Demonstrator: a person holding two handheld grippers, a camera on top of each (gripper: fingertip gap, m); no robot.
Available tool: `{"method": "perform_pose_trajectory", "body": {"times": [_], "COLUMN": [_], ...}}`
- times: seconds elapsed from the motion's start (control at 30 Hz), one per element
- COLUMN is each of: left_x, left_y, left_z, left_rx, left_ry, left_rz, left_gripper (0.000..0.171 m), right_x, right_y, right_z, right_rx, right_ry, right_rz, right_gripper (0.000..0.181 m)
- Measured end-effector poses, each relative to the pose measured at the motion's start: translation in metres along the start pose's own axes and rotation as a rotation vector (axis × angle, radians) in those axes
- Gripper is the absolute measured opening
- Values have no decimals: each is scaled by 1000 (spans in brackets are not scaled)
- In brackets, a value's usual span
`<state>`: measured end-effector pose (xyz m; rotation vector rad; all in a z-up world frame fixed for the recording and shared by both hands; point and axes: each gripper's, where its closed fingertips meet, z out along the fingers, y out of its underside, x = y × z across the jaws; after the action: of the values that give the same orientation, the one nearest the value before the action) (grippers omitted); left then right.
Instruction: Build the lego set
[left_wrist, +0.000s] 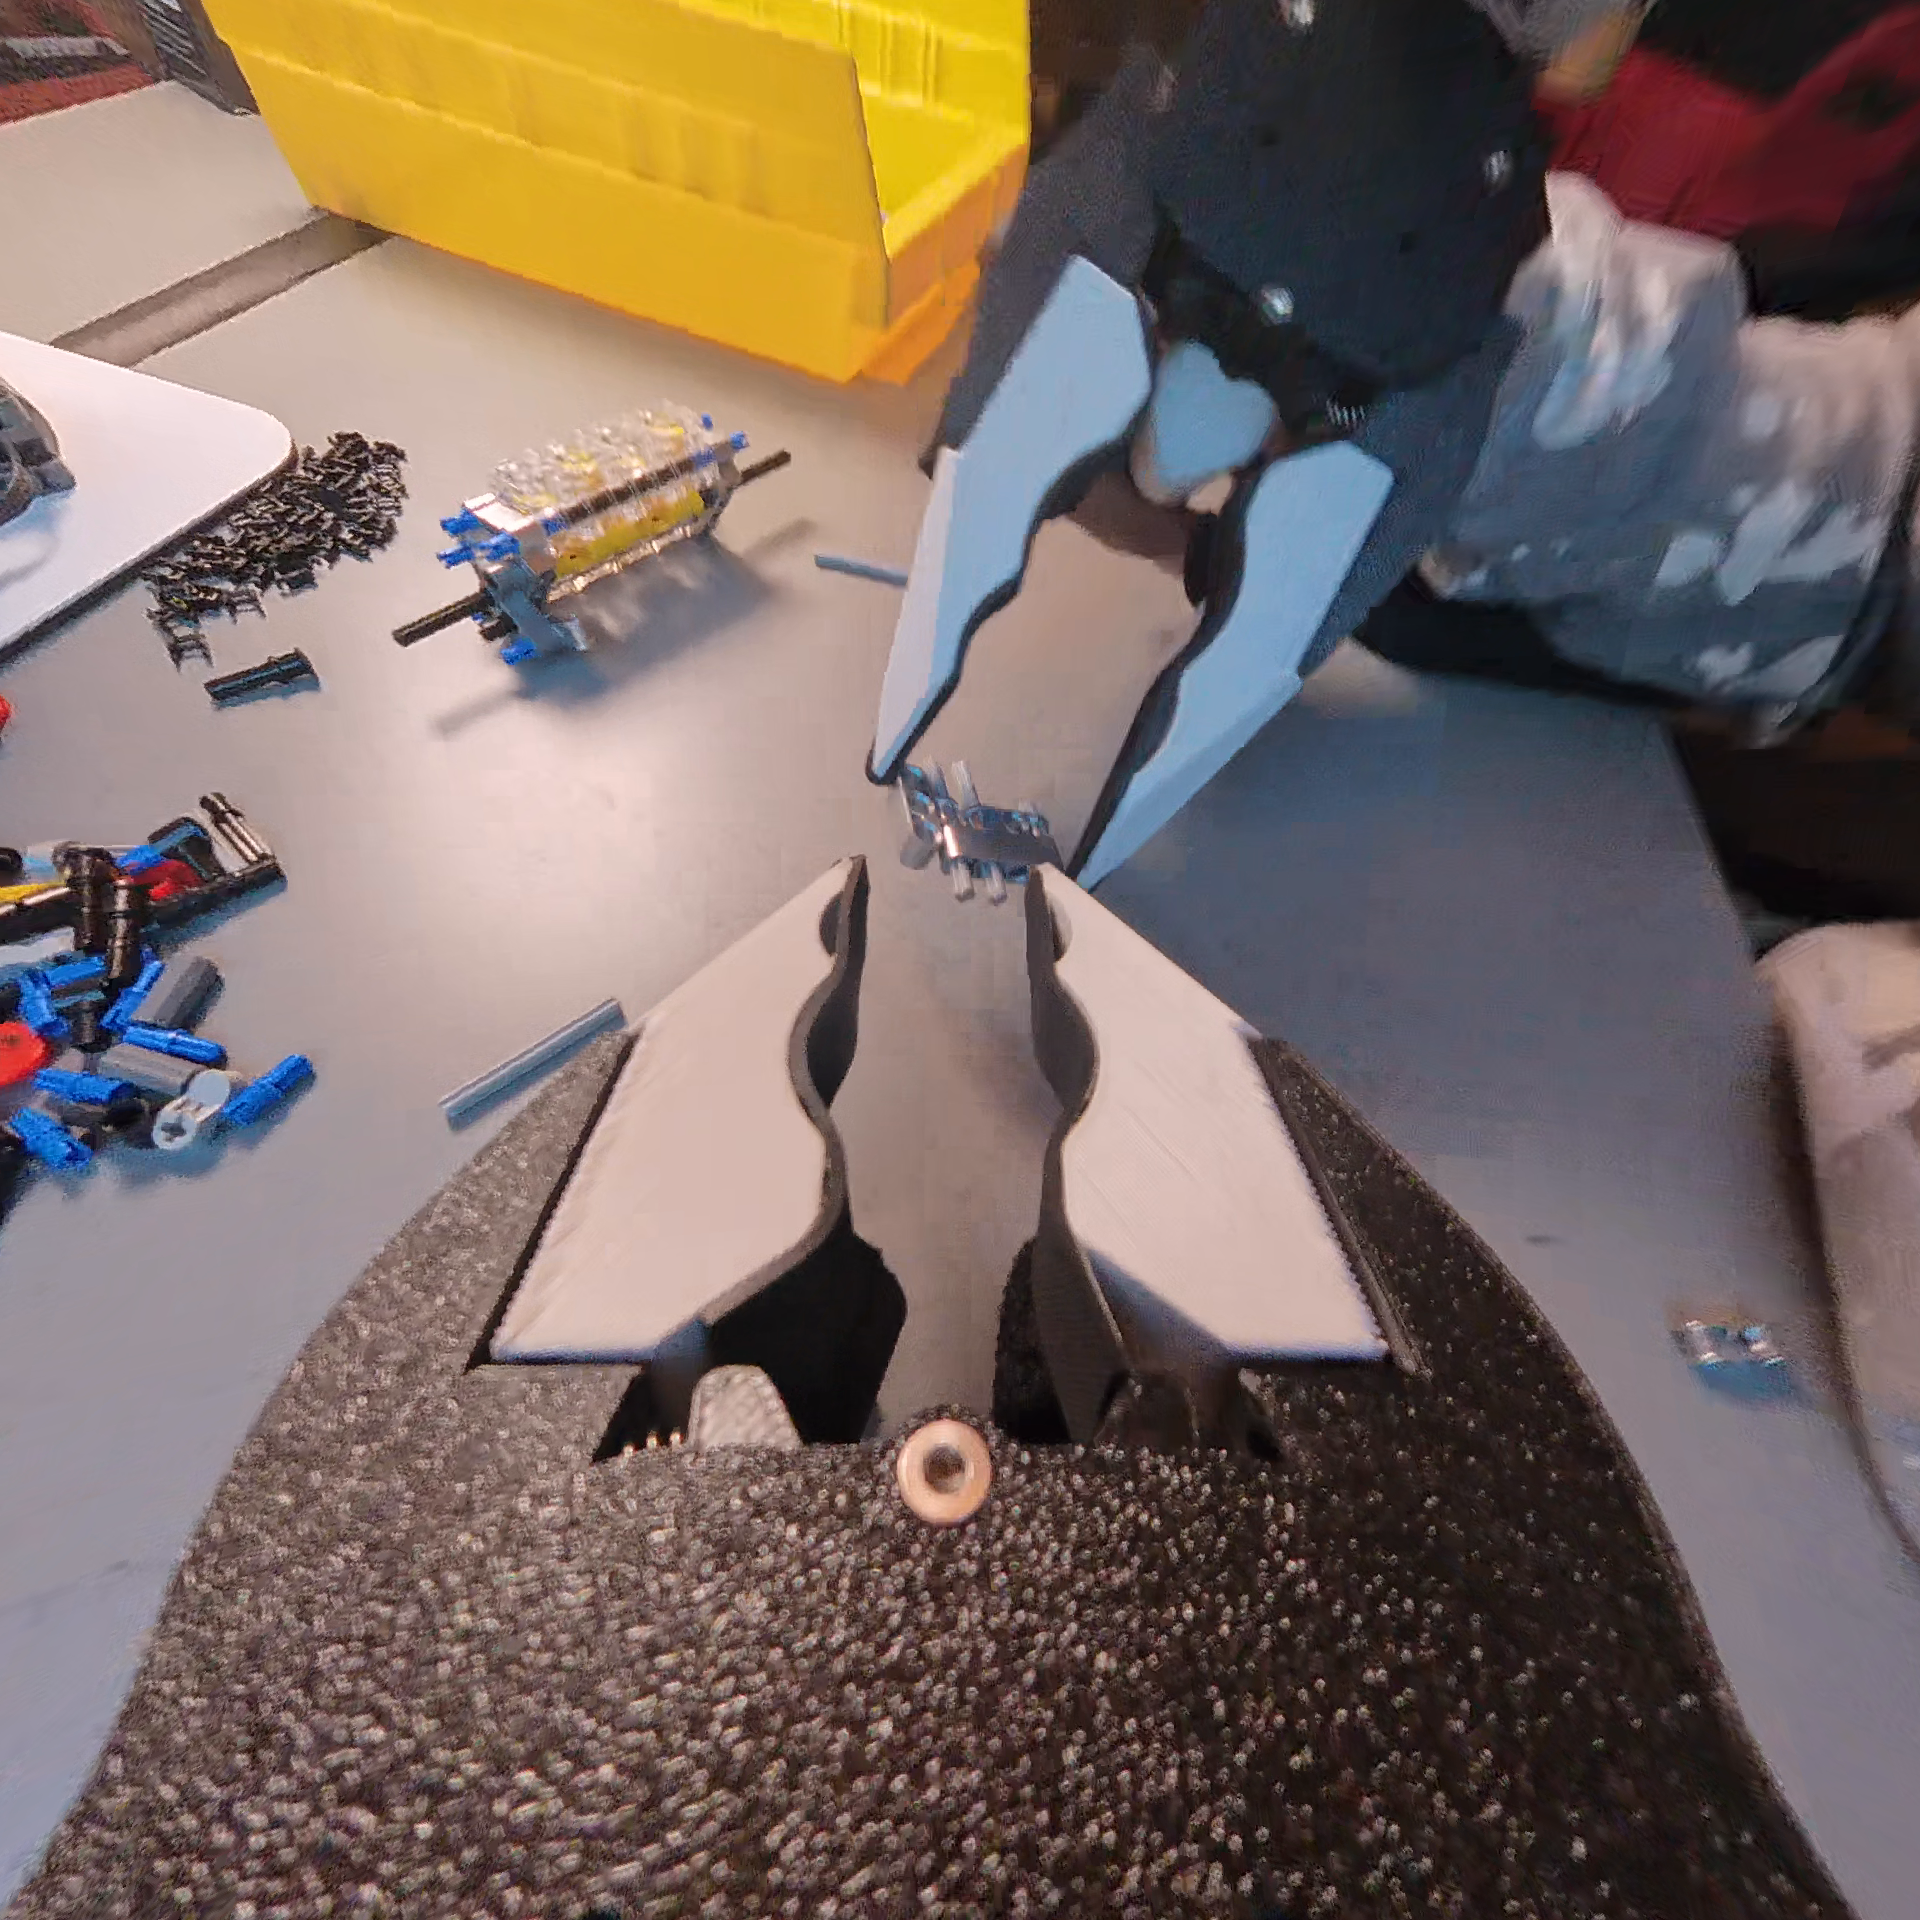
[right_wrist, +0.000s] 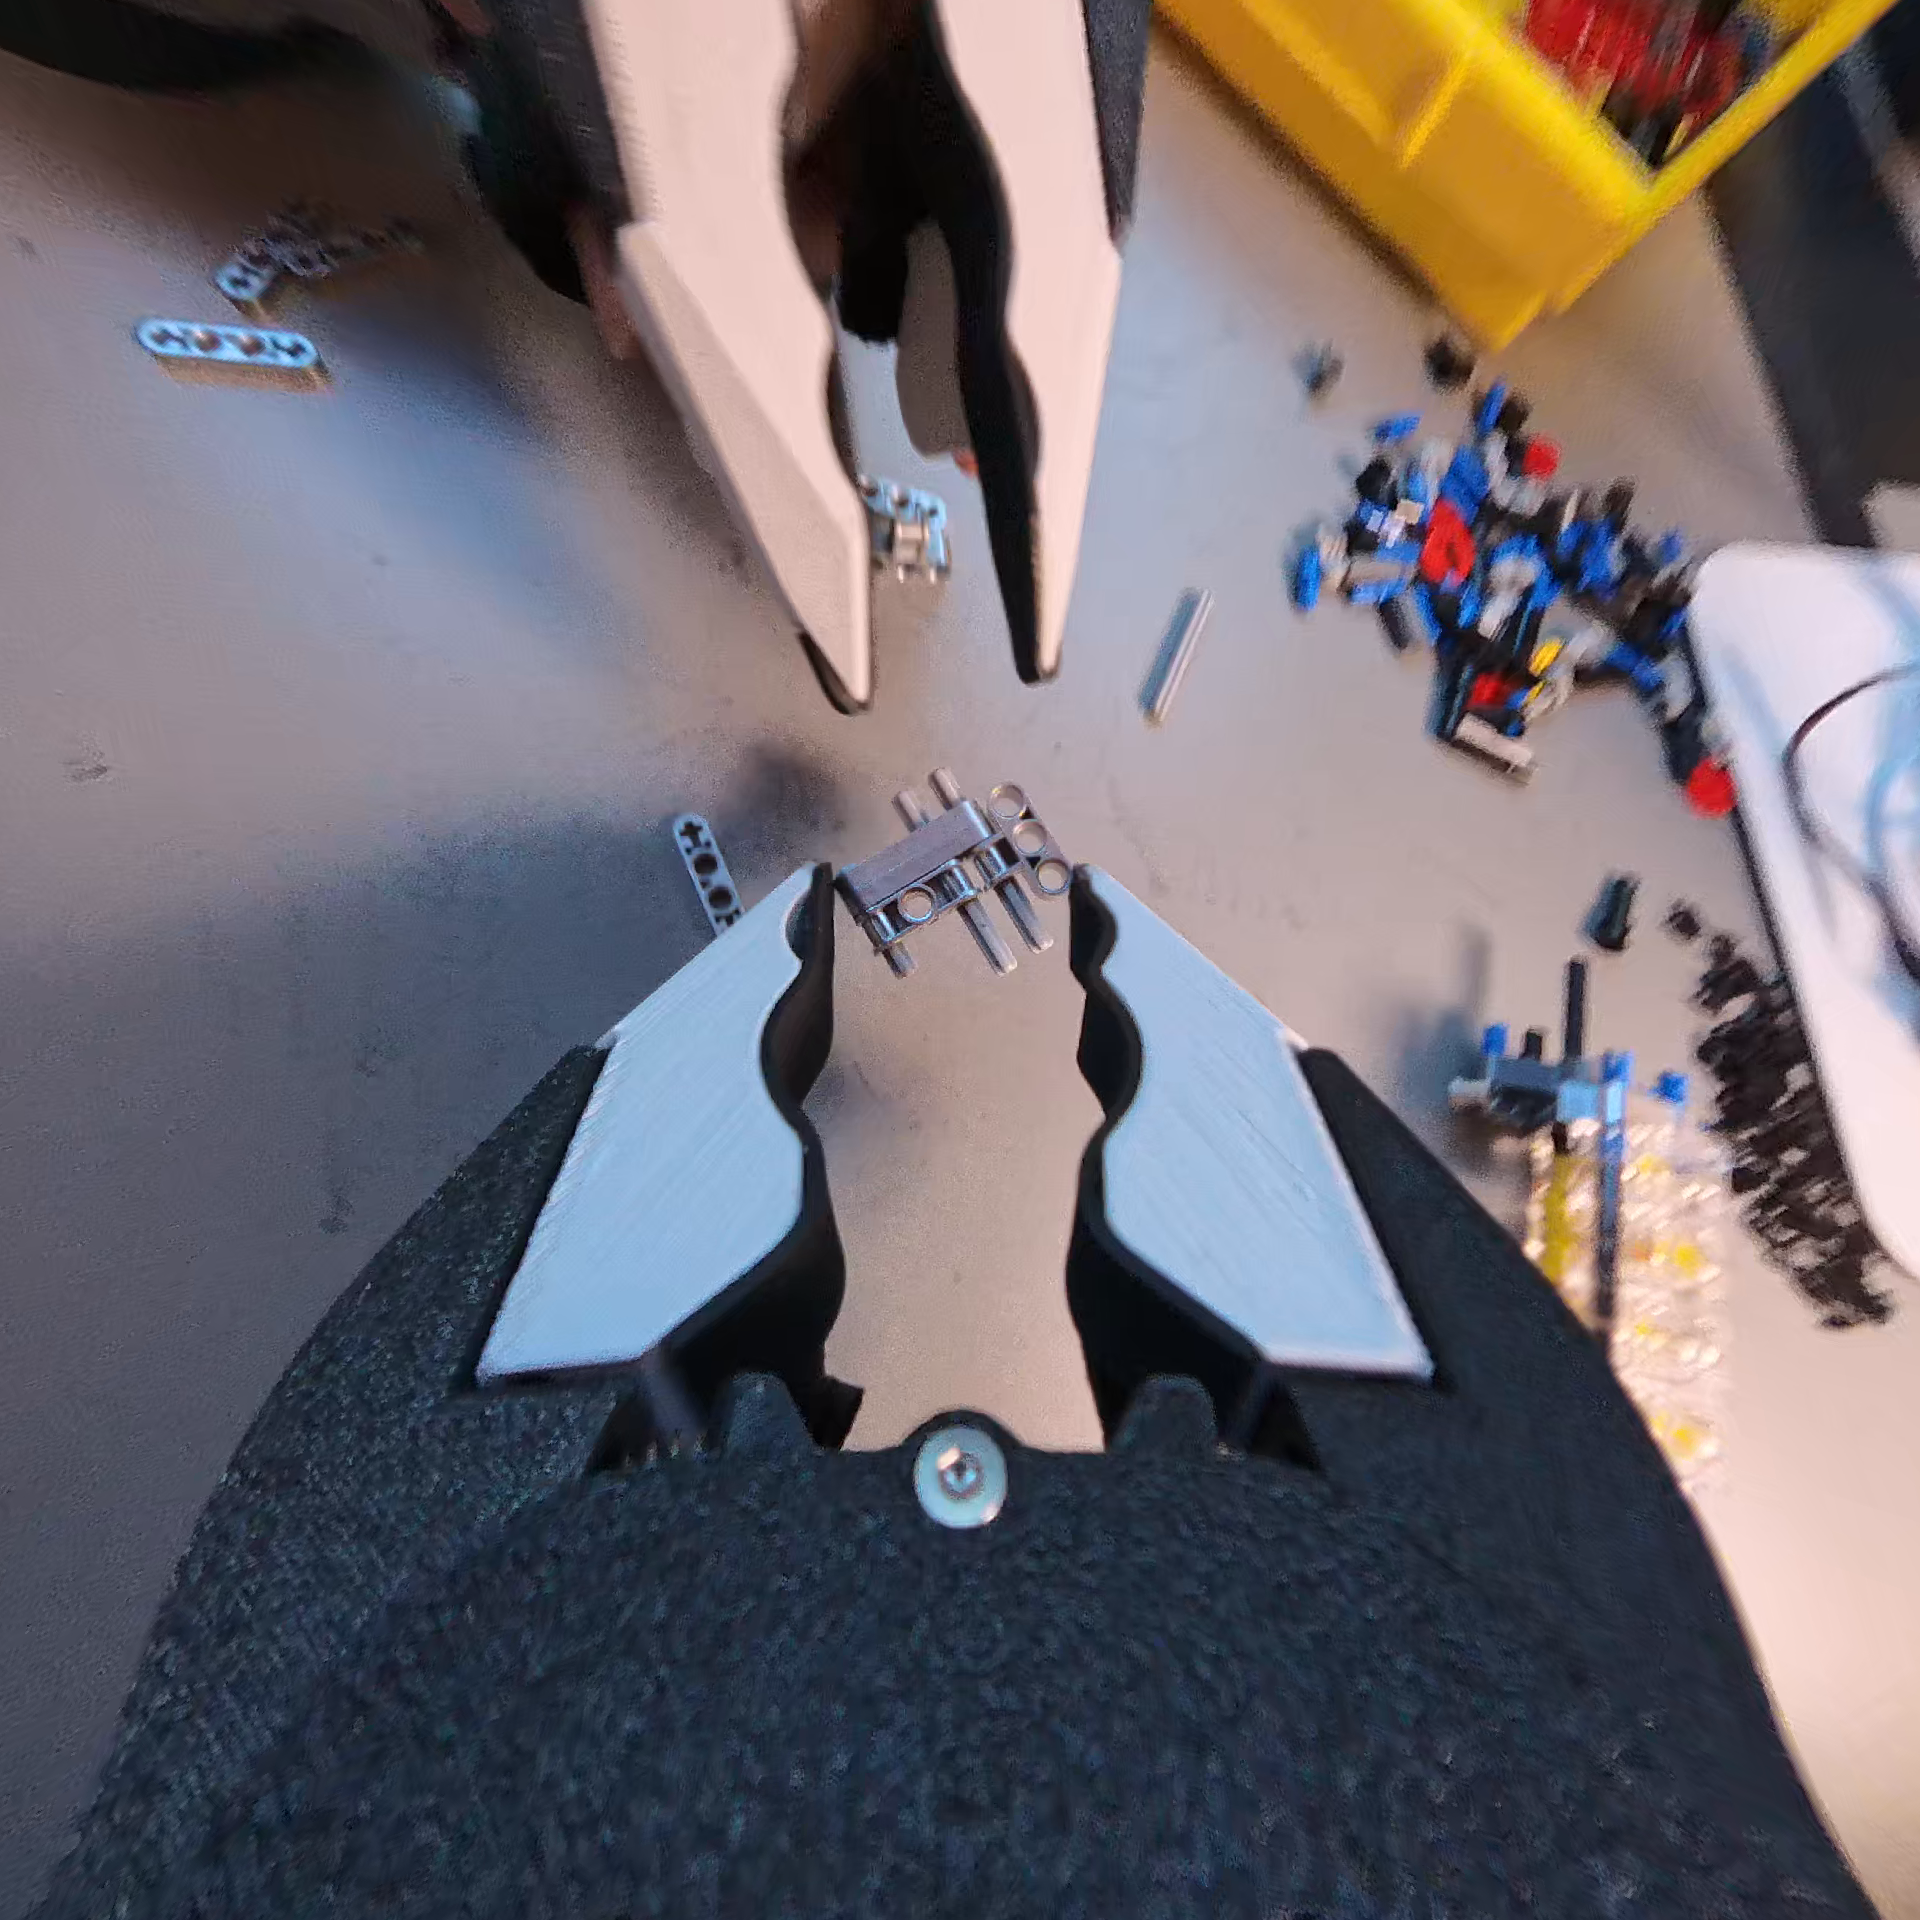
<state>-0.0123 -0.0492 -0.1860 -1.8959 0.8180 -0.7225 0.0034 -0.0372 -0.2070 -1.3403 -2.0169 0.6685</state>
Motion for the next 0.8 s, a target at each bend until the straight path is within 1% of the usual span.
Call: {"method": "perform_pose_trajectory", "body": {"times": [0.13, 0.17, 0.2, 0.27, 0.3, 0.33, 0.37, 0.4, 0.43, 0.47, 0.53, 0.57, 0.67, 0.73, 0.8], "left_x": [6, 9, 13, 16, 16, 16, 15, 14, 13, 13, 14, 16, 20, 23, 26], "left_y": [-20, -21, -22, -25, -29, -31, -32, -34, -37, -41, -52, -57, -69, -71, -73], "left_z": [-11, -12, -13, -15, -17, -20, -22, -23, -24, -27, -34, -38, -48, -50, -51], "left_rx": [125, 135, 137, 155, 174, 187, 198, 212, 232, 262, 333, 372, 454, 468, 477], "left_ry": [142, 177, 216, 241, 250, 259, 255, 250, 253, 260, 285, 295, 315, 323, 325], "left_rz": [-216, -250, -266, -277, -278, -275, -274, -276, -279, -283, -285, -275, -245, -221, -197], "left_gripper": [30, 24, 14, 13, 7, 6, 6, 6, 6, 6, 6, 6, 6, 6, 7], "right_x": [-7, -9, -11, -12, -11, -9, -5, 0, 2, 4, 4, 1, -7, -9, -8], "right_y": [-33, -40, -46, -54, -57, -60, -64, -67, -69, -70, -68, -68, -79, -89, -91], "right_z": [-10, -11, -12, -15, -17, -19, -23, -28, -32, -35, -34, -33, -29, -31, -34], "right_rx": [112, 129, 145, 169, 179, 204, 247, 291, 330, 362, 383, 402, 476, 530, 543], "right_ry": [66, 81, 97, 130, 146, 164, 179, 185, 160, 117, 19, -23, -101, -103, -81], "right_rz": [-155, -185, -214, -256, -263, -253, -235, -190, -126, -51, 94, 138, 216, 226, 199], "right_gripper": [43, 43, 43, 43, 43, 30, 28, 29, 35, 39, 46, 45, 27, 13, 8]}}
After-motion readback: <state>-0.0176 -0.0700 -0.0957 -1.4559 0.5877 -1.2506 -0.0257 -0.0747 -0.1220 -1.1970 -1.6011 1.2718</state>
